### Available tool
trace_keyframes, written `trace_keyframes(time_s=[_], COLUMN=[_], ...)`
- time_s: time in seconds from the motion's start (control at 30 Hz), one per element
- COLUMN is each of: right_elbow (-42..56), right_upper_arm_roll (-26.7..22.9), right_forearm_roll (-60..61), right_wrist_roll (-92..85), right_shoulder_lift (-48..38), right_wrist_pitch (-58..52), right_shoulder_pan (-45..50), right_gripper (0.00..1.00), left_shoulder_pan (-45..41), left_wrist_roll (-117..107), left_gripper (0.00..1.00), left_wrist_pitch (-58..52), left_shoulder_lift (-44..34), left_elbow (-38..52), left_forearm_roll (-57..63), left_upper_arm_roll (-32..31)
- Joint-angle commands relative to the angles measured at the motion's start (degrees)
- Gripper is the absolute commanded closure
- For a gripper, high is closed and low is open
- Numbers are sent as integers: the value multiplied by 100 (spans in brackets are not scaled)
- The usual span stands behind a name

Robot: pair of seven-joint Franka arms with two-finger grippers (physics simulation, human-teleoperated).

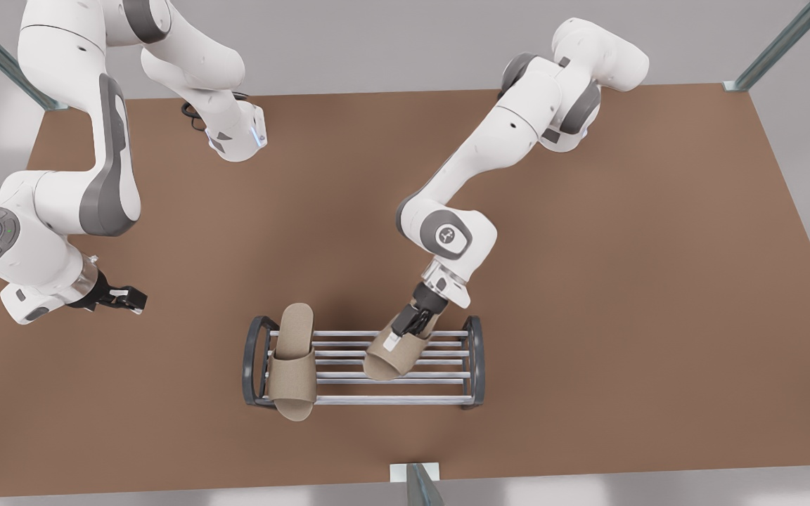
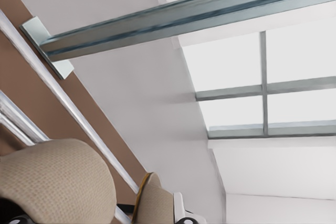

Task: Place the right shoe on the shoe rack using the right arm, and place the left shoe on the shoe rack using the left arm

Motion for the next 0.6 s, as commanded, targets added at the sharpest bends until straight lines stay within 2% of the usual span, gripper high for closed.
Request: trace_keyframes(time_s=[0.0,0.17,0.57], right_elbow=[4,-5,4], right_upper_arm_roll=[1,1,1], right_forearm_roll=[6,6,6], right_wrist_roll=[3,3,3], right_shoulder_lift=[-6,-6,3], right_wrist_pitch=[2,11,11], right_shoulder_pan=[0,0,0], right_gripper=[0,0,0], left_shoulder_pan=[0,18,-35], left_wrist_roll=[-119,-146,-278], left_gripper=[1,1,1], left_wrist_pitch=[-91,-495,-530], left_shoulder_lift=[-5,294,162], left_elbow=[-4,277,268], left_forearm_roll=[3,3,3], left_upper_arm_roll=[-1,201,201])
